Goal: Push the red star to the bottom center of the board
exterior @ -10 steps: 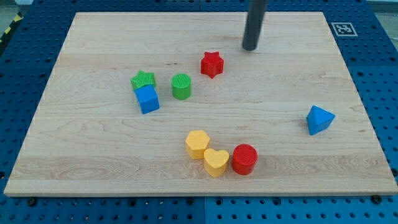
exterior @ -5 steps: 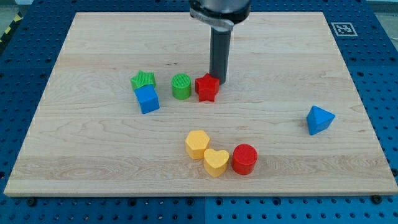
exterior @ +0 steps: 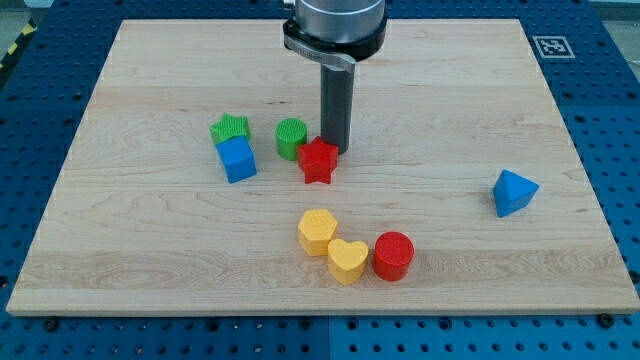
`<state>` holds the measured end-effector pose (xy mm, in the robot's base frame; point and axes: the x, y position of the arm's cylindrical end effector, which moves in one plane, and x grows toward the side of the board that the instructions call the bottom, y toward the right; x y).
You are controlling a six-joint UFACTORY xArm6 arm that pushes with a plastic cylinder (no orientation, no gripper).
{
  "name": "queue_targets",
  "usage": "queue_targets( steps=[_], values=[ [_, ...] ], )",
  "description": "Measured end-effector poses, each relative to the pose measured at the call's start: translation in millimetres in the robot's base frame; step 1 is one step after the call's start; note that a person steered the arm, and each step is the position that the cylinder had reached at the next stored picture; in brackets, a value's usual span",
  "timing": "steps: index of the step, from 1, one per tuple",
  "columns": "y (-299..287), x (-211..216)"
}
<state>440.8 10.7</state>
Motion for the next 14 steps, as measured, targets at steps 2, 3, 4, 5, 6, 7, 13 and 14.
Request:
queue_targets(
  steps=[2,3,4,5,6,7,13,14],
  values=[
    [-7,14],
    [-26,9],
    [-56,9],
    [-75,9],
    [-81,10],
    [-80,14],
    [-51,71],
    [-36,71]
  ],
)
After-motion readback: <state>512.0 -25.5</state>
